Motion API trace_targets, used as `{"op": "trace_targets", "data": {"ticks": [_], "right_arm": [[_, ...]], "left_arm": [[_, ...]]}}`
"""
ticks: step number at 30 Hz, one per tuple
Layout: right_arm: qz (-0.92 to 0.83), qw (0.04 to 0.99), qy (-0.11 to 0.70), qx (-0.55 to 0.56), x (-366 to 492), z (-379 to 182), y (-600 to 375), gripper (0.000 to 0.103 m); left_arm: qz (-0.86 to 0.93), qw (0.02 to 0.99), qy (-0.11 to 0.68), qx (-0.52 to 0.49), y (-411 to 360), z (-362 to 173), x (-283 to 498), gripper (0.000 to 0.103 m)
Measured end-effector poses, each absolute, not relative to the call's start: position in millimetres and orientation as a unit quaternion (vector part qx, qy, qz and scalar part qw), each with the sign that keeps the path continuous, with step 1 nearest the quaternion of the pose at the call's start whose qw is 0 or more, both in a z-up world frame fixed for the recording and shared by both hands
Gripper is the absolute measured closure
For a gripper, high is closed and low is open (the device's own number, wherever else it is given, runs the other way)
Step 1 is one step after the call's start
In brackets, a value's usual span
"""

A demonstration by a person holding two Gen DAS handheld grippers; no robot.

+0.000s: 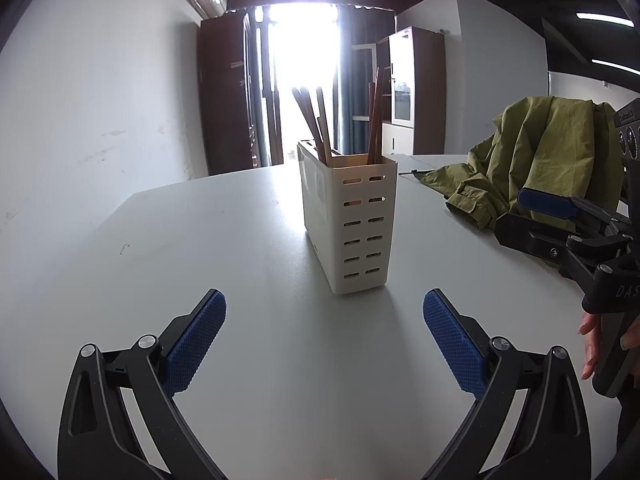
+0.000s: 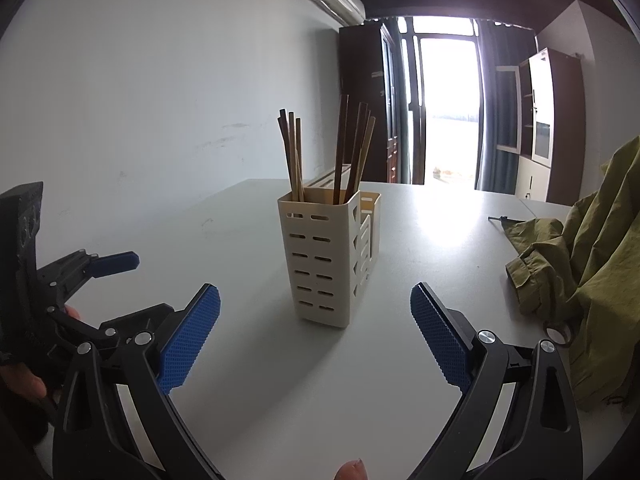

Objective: Organize utensils

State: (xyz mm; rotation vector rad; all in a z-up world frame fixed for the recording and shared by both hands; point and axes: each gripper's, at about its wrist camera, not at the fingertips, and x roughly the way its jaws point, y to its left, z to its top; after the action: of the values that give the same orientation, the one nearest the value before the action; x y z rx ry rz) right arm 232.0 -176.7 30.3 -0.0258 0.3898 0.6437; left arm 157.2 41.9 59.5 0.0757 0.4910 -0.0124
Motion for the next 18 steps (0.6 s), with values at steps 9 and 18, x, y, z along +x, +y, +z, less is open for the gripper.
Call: {"op": "trace_targets", "data": {"ticks": [9,18], "right_arm": [[0.314,0.930,0.190,-0.016,232.7,29.5,-176.9,0.006],[0.314,0.929,0.193,-0.019,233.4,28.1,-175.8,0.006]], "left_arm": [[-0.009,0.969,0.245,0.040,40.1,57.7,157.1,0.006],[-0.012,0.968,0.248,0.047,37.3,53.8,159.8,0.006]]}}
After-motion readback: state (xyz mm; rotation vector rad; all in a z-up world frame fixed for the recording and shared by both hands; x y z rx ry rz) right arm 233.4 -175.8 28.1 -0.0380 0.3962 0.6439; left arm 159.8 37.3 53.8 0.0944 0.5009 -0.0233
